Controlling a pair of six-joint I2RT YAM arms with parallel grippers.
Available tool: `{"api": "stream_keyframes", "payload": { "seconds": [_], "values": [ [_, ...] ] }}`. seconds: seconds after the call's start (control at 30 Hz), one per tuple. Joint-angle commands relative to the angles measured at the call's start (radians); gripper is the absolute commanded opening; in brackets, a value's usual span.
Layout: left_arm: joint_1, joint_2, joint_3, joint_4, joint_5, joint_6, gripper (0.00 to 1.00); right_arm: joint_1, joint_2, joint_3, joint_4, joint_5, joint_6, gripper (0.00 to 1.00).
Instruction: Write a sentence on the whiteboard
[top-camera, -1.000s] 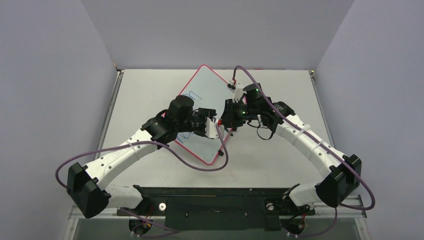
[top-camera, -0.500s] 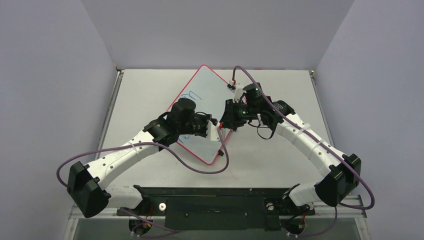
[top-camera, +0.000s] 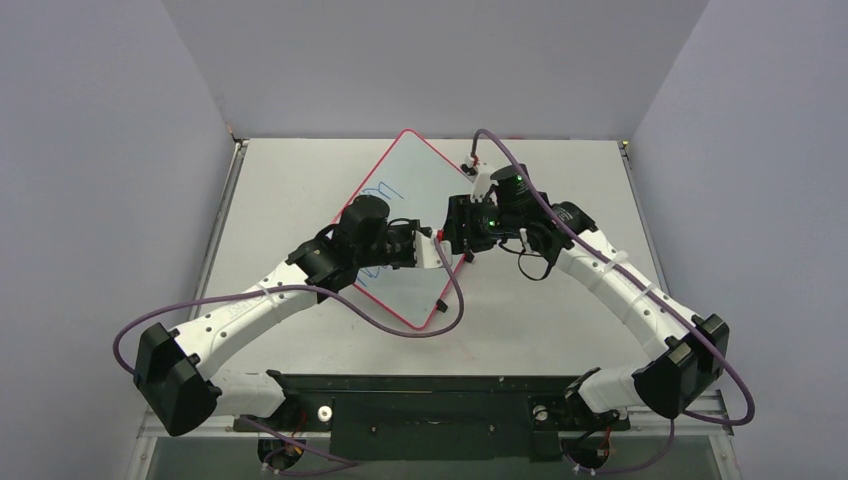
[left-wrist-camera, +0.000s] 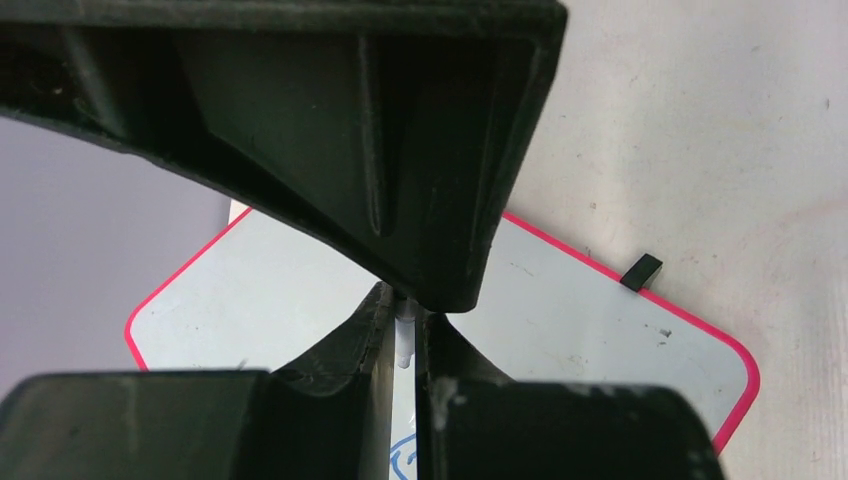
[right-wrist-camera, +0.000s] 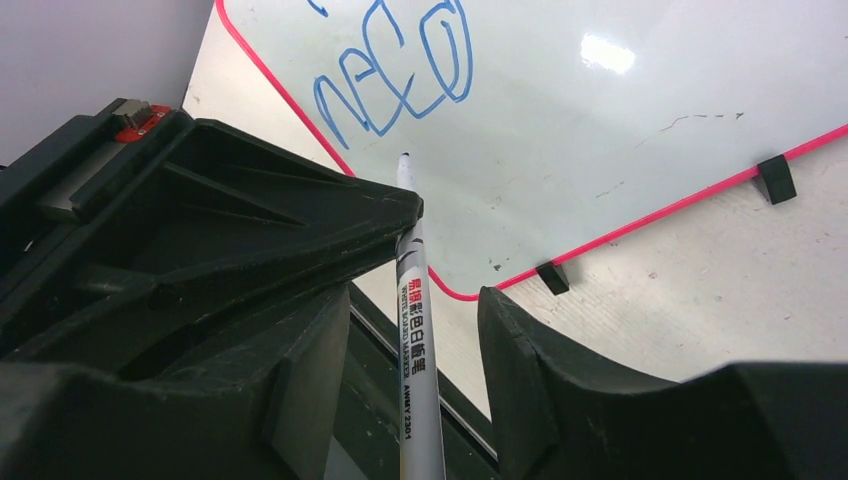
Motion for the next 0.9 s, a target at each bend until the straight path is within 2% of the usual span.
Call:
{"api": "stream_keyframes", "payload": {
  "seconds": [0.0,0.37,0.87],
  "values": [
    [-0.004,-0.034,0.01,0.113,0.005,-0.09,0.0,0.001,-0.044,0.038,0.048,0.028,0.014,0.45],
    [-0.005,-0.019,0.02,0.151,-0.004,-0.163,0.0,-0.001,-0.072,0.013,0.108,0.071,0.067,0.29],
    [-0.005,-0.031,0.028,0.219,0.026,-0.269,0.0,0.0,-0.073,-0.023,0.167,0.12,0.117,0.2]
  ]
}}
